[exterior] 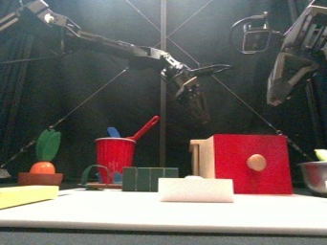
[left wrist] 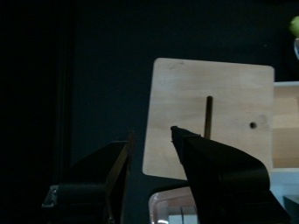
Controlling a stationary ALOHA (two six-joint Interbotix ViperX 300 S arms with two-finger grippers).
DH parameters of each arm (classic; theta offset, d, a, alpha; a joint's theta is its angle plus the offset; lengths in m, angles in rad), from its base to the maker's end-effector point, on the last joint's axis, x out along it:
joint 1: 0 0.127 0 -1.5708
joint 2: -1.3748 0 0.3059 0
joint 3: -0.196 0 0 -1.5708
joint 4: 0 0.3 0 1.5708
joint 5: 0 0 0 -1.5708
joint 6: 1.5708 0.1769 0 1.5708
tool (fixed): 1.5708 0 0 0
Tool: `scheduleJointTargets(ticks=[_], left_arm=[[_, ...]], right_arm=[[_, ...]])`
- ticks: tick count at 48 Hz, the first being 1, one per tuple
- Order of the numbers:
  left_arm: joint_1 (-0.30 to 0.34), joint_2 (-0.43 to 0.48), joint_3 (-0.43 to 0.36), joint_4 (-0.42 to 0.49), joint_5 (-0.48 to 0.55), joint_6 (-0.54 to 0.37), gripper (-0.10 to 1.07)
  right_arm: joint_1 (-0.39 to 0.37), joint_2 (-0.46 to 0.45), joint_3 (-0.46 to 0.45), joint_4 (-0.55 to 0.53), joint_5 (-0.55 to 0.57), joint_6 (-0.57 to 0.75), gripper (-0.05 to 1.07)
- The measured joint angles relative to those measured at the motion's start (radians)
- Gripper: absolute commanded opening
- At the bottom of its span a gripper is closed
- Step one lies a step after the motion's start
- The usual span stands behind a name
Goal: Close drawer
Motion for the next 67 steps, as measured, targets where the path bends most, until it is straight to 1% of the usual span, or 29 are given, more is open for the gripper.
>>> scheduleJointTargets(ticks=[9,17,28,38,44,54,67], left_arm=[[0.031,0.034,-0.005,0.0,-0.015,0.028,0.79],[0.035,0.051,-0.008,0.0,-0.037,0.066,0.79],[0.037,0.069,-0.011,-0.008,-0.058,0.081,0.79],[0.038,0.104,-0.011,-0.028,-0.072,0.114,0.79],[0.038,0.107,-0.011,-0.037,-0.092,0.13,0.79],[0.04,0.109,-0.011,-0.048,-0.094,0.137,0.79],[0.038,0.109,0.032,-0.054,-0.086,0.138,0.79]], right_arm=[[0.04,0.055,-0.012,0.028,-0.005,0.0,0.37],[0.06,0.109,-0.035,0.041,-0.006,0.002,0.33],[0.061,0.175,-0.051,0.035,-0.008,-0.002,0.27],[0.06,0.229,-0.064,0.032,-0.008,-0.002,0.27],[0.06,0.264,-0.077,0.032,-0.009,0.0,0.27],[0.058,0.324,-0.106,0.009,-0.009,-0.003,0.27],[0.051,0.374,-0.135,-0.04,-0.008,-0.002,0.27]])
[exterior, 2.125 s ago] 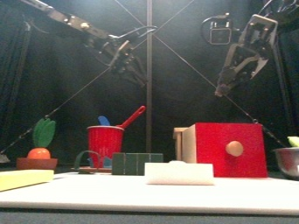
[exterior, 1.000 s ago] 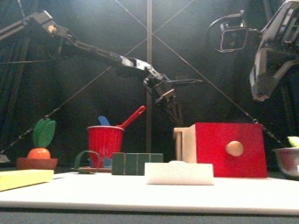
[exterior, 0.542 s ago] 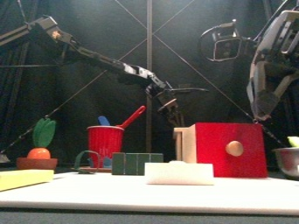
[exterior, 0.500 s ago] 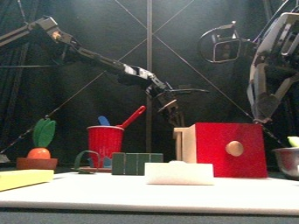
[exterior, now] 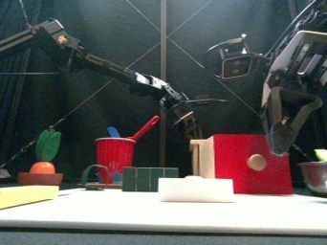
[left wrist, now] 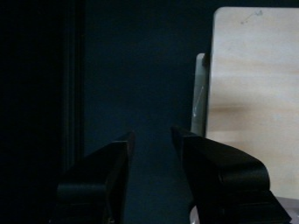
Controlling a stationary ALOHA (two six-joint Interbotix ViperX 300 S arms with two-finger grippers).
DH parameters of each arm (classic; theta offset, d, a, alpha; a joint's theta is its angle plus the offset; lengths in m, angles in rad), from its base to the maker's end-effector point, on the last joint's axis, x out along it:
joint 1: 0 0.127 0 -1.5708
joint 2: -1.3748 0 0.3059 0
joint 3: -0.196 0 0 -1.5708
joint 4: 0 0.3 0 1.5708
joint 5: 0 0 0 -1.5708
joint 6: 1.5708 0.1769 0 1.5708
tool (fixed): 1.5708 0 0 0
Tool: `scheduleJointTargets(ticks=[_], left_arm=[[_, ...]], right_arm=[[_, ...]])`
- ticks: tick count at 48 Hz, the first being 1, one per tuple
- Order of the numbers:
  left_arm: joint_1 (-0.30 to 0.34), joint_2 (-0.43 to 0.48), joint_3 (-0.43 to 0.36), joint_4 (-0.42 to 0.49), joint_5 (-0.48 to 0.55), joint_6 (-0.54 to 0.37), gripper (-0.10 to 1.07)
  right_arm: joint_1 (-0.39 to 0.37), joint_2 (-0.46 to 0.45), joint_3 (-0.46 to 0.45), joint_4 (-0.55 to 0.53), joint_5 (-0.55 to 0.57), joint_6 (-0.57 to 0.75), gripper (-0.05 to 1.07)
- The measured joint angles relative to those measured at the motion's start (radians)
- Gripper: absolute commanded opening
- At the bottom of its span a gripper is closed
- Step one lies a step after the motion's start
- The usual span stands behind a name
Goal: Close drawer
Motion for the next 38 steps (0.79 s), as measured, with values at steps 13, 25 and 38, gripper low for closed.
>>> scheduleJointTargets(ticks=[13,25,38], left_arm=[[0.006,-0.011,0.044,-0.009,0.009,0.002,0.79],[0.003,-0.04,0.094,-0.009,0.011,0.003,0.79],[0.003,-0.051,0.112,-0.009,0.011,0.002,0.79]], right_arm=[[-0.014,0.005,-0.008,-0.009,0.0,0.0,0.27],[-0.066,0.014,-0.009,-0.034,0.002,0.0,0.27],[-0.109,0.017,-0.026,-0.078,0.002,0.0,0.27]])
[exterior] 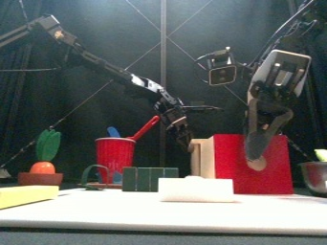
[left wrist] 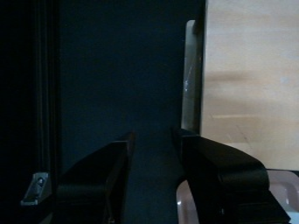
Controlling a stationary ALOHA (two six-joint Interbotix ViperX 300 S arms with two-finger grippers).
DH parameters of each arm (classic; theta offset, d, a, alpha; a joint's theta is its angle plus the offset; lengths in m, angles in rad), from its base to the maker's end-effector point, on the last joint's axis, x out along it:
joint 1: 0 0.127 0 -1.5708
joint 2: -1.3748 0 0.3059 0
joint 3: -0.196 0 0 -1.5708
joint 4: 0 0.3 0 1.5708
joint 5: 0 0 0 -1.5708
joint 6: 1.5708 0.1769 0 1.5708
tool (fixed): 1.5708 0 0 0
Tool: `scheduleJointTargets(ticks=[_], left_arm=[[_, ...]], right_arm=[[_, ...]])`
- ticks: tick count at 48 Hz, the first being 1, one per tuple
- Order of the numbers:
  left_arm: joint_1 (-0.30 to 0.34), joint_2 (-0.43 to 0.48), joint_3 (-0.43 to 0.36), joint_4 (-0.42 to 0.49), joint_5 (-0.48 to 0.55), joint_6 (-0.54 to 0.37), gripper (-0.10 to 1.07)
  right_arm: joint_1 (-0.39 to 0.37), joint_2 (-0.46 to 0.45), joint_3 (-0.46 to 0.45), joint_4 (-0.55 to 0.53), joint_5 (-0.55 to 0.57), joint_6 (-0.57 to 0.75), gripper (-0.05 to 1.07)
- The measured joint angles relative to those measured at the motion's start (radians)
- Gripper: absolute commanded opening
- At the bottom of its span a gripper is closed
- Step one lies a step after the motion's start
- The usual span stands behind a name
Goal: Close drawer
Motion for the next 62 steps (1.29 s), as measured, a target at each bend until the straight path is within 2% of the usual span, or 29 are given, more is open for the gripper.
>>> scheduleJointTargets(ticks=[14,40,62], left_arm=[[0.0,0.0,0.0,0.0,0.0,0.0,0.79],[0.0,0.0,0.0,0.0,0.005,-0.002,0.79],[0.0,-0.005,0.009,0.0,0.005,-0.003,0.79]], right_arm=[[-0.026,0.009,0.0,-0.055,0.002,0.0,0.27],[-0.098,0.029,-0.021,-0.23,0.054,-0.003,0.27],[-0.249,0.035,-0.029,-0.416,0.057,-0.003,0.27]])
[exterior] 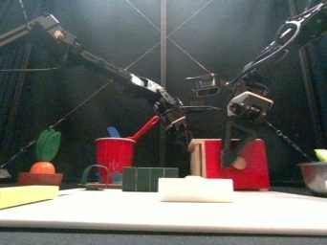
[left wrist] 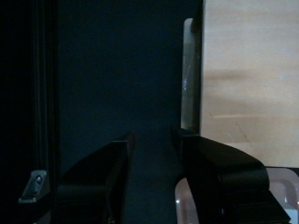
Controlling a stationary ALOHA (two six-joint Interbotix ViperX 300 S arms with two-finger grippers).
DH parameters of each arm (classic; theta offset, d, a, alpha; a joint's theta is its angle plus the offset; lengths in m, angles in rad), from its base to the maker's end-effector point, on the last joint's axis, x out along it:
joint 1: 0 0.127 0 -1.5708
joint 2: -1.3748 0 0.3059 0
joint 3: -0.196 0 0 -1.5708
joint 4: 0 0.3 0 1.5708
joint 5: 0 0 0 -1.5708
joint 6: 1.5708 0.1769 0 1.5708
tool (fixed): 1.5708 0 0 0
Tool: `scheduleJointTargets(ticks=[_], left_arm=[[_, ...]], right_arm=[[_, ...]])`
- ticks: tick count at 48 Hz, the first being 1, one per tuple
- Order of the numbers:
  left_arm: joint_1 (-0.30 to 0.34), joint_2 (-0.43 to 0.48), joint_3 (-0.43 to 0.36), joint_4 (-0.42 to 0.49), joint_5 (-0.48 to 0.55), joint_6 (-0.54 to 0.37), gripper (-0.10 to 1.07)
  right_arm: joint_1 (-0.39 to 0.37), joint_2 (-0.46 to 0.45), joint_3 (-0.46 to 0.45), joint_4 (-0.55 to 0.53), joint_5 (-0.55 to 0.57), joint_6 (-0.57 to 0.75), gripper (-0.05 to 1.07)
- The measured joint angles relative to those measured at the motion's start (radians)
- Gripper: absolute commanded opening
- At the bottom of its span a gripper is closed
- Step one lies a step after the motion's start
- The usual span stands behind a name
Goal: Close drawer
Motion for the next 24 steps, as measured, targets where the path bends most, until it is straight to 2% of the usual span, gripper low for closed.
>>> scheduleJointTargets(ticks=[9,24], left_arm=[[0.0,-0.005,0.009,0.0,0.0,0.0,0.79],[0.003,-0.005,0.009,0.0,-0.002,-0.002,0.79]], right_arm=[[-0.035,0.002,0.0,-0.038,0.005,0.0,0.27],[-0.037,0.005,-0.014,-0.04,0.008,0.0,0.27]])
